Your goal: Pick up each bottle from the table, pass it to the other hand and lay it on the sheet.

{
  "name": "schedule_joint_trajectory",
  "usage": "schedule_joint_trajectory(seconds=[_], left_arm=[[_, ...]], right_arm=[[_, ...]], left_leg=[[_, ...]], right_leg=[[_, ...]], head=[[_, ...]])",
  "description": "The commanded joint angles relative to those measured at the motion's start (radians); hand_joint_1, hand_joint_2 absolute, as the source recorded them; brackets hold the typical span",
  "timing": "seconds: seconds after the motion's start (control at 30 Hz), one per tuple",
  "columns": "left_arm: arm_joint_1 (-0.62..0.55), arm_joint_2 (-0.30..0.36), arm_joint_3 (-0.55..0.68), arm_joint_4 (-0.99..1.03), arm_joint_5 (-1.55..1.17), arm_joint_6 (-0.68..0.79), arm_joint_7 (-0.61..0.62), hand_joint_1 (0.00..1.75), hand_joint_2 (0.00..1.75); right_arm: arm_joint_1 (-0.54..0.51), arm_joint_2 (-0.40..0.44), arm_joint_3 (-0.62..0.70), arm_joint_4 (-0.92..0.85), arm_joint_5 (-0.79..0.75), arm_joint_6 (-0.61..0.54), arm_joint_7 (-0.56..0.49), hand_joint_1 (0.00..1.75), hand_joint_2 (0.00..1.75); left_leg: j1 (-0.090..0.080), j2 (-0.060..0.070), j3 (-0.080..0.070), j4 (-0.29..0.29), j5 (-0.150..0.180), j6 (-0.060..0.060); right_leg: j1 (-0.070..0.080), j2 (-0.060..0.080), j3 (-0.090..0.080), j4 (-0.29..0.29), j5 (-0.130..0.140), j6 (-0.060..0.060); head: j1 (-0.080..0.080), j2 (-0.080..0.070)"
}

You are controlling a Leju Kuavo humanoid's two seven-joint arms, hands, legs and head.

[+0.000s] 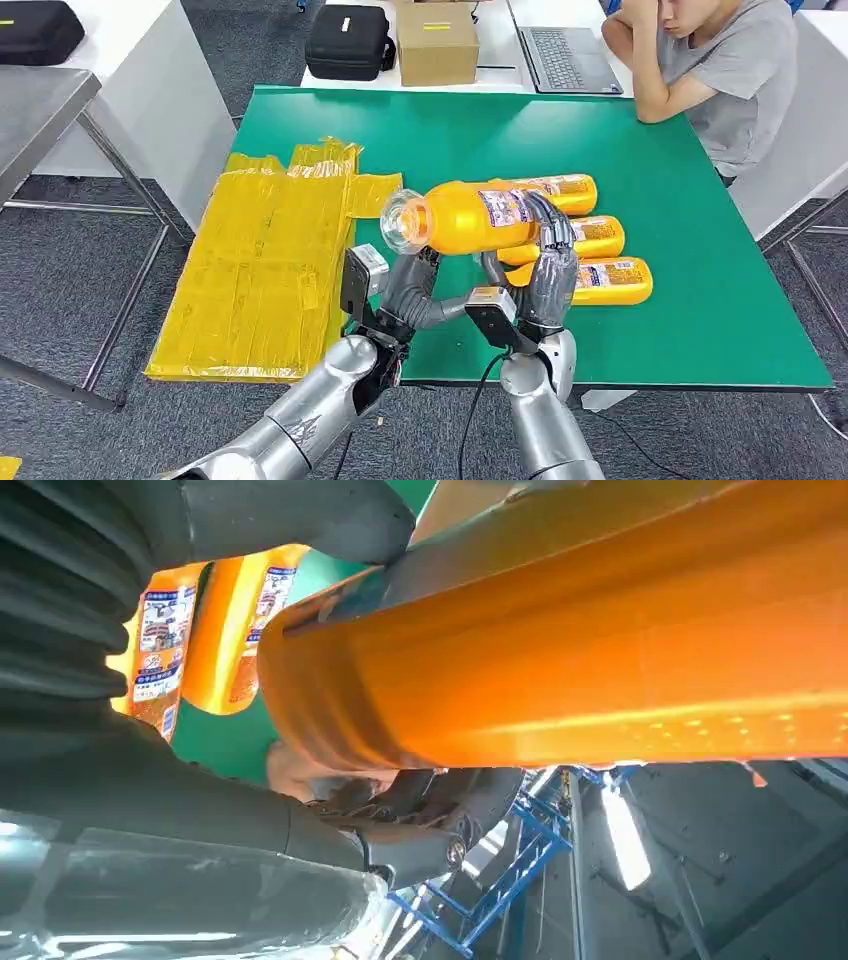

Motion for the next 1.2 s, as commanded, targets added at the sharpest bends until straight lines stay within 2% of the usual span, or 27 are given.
schedule_joint_trajectory(seconds=[0.03,0.2,0.43,0.6,0.7,1.2], left_arm=[[-0.034,0.011,-0.101,0.036,-0.006,-0.009,0.003,0.0,1.75],[-0.048,0.011,-0.15,0.029,0.043,-0.003,0.021,0.0,1.75],[-0.088,0.011,-0.22,-0.002,0.078,0.194,-0.021,0.0,1.75],[-0.124,0.011,-0.193,0.005,0.16,0.241,-0.03,0.0,1.75],[-0.137,0.011,-0.17,0.006,0.144,0.325,-0.071,0.0,1.75],[-0.072,0.011,0.018,-0.076,0.014,0.447,-0.077,0.0,1.75]], right_arm=[[-0.062,0.007,-0.031,0.038,0.001,-0.001,0.005,1.75,1.75],[-0.046,0.038,-0.018,0.017,0.026,-0.001,0.005,1.75,1.75],[-0.037,0.067,-0.002,0.028,-0.008,-0.001,0.005,1.75,1.75],[-0.003,0.067,-0.017,-0.009,0.025,-0.001,0.005,1.75,1.75],[0.005,0.067,0.007,-0.008,0.023,-0.001,0.005,1.75,1.75],[0.057,0.067,0.129,-0.032,-0.023,-0.001,0.005,1.75,1.75]], left_leg=[[0.0,0.001,0.003,0.0,-0.002,-0.002],[0.001,0.002,0.004,0.001,-0.002,-0.002],[0.001,0.001,0.004,0.002,-0.003,-0.003],[0.002,0.0,0.004,0.002,-0.003,-0.003],[0.001,0.0,0.003,0.001,-0.002,-0.002],[0.001,0.003,0.006,0.0,-0.003,-0.003]], right_leg=[[0.001,0.0,0.003,0.0,-0.002,-0.002],[0.001,0.001,0.003,0.001,-0.002,-0.002],[0.001,0.0,0.004,0.002,-0.003,-0.003],[0.002,-0.001,0.004,0.002,-0.003,-0.003],[0.001,-0.001,0.003,0.001,-0.002,-0.002],[0.001,0.002,0.005,0.001,-0.002,-0.003]], head=[[0.0,0.0],[0.0,0.0],[0.0,0.0],[0.0,0.0],[0.0,0.0],[0.0,0.0]])
